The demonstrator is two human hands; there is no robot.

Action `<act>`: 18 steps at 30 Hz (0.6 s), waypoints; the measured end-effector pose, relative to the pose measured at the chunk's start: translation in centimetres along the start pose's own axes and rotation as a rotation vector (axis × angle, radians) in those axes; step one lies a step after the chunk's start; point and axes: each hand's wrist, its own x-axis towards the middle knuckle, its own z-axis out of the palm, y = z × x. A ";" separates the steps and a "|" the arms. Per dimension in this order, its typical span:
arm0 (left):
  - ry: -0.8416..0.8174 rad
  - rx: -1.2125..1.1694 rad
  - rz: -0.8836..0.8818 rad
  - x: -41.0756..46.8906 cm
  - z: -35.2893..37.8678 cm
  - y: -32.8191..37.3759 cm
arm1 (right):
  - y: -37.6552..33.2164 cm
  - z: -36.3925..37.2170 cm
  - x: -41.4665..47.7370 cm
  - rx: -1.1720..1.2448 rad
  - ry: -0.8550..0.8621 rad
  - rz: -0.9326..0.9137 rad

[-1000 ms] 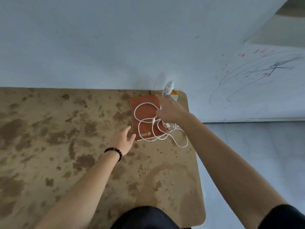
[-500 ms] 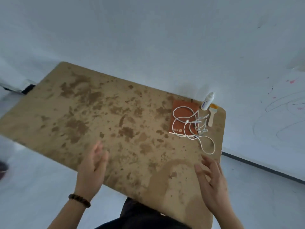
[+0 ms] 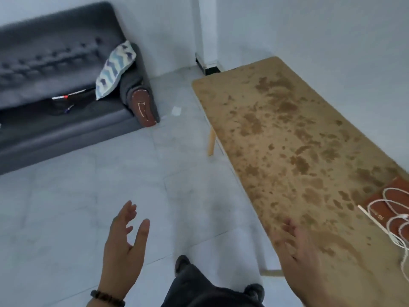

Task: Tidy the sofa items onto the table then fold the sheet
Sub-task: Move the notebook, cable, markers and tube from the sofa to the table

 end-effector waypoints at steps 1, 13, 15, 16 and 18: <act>0.040 0.000 -0.033 0.1 -1.4 -1.2 | -1.3 1.5 0.4 -0.004 -0.018 -0.016; 0.350 -0.180 -0.322 6.0 -20.1 -18.6 | -17.8 28.2 2.4 -0.180 -0.205 -0.358; 0.366 -0.192 -0.354 7.7 -22.3 -20.5 | -20.0 31.5 2.8 -0.219 -0.234 -0.388; 0.365 -0.198 -0.365 8.8 -23.1 -21.3 | -20.9 33.0 3.2 -0.227 -0.246 -0.391; 0.358 -0.200 -0.382 11.0 -24.3 -22.7 | -22.5 35.9 4.2 -0.240 -0.264 -0.383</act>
